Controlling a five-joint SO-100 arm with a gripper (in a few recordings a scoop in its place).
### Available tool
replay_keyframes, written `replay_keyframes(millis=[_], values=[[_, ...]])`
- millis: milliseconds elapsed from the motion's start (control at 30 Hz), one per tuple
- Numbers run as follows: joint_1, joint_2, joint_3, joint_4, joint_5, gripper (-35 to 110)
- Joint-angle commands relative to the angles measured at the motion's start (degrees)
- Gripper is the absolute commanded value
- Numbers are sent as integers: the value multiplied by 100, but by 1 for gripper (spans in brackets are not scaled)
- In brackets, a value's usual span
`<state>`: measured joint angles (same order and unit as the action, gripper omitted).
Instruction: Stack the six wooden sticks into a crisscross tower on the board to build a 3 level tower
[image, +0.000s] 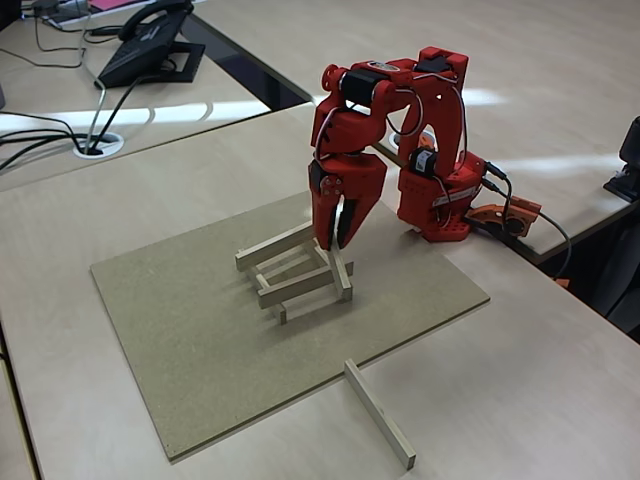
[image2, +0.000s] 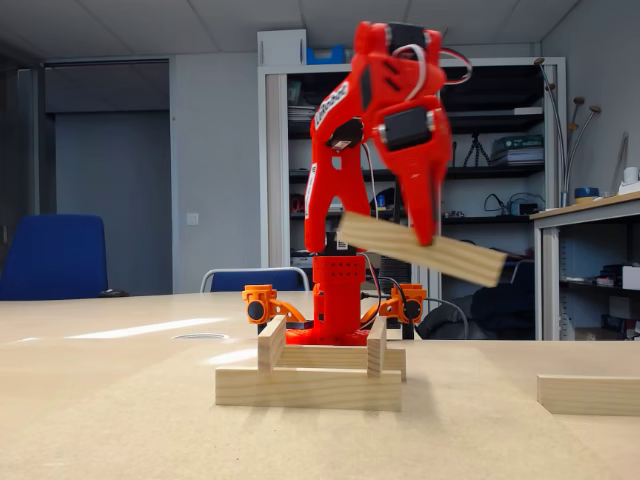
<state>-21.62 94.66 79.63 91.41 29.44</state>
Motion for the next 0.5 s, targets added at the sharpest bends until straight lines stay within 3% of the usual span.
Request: replay_keyframes(millis=[0,200,467], values=[[369,431,176,149,-879,0],[932,352,483,0,-2452,0],[1116,237,466,-237,-2769,0]])
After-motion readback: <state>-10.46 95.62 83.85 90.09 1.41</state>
